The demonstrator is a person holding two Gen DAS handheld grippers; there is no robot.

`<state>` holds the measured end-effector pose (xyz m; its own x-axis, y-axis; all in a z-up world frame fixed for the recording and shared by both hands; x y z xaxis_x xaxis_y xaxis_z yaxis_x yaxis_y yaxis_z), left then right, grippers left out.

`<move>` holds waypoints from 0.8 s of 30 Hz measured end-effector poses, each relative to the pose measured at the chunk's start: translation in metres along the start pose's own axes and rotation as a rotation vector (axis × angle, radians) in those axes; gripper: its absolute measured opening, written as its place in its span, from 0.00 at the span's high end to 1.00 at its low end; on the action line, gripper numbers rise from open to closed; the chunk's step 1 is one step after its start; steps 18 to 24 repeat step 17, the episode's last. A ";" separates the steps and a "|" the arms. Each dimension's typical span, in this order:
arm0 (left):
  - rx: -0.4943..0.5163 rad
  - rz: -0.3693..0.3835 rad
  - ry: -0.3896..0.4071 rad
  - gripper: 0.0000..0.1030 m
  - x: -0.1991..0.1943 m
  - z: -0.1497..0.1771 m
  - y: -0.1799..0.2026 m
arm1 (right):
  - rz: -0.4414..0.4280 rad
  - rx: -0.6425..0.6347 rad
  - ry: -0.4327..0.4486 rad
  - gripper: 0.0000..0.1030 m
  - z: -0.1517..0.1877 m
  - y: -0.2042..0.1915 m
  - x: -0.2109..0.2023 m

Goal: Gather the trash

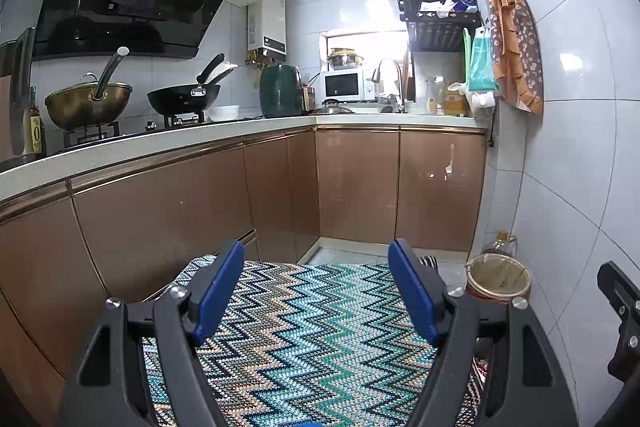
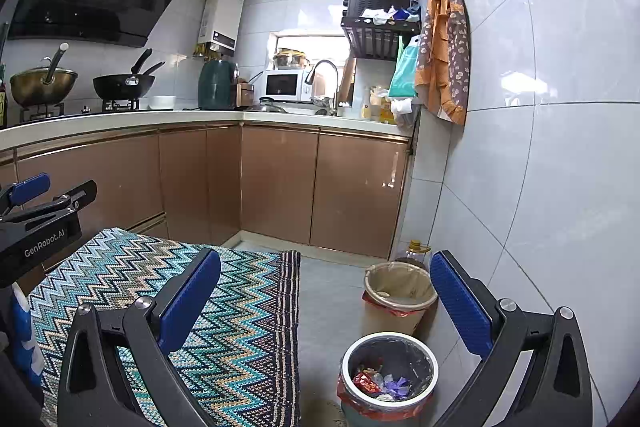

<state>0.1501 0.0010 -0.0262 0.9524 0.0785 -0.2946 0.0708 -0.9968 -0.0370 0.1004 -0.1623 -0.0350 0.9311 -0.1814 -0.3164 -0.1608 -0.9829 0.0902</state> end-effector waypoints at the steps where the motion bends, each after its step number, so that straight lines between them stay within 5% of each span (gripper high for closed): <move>1: 0.001 -0.004 0.003 0.29 0.000 0.000 0.000 | 0.001 0.000 0.000 0.00 0.000 0.001 0.000; 24: -0.017 -0.025 0.014 0.29 -0.004 -0.002 -0.001 | 0.007 0.008 0.010 0.00 -0.001 0.003 -0.002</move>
Point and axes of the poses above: each gripper's, at about its wrist camera, not at the fingertips, and x roughly the way its jaws point, y to its right, z to its underside, the point moved 8 cm from there along x, roughly the way its jaws point, and after that the axes turned 3 degrees about -y, right-handed, at the moved point
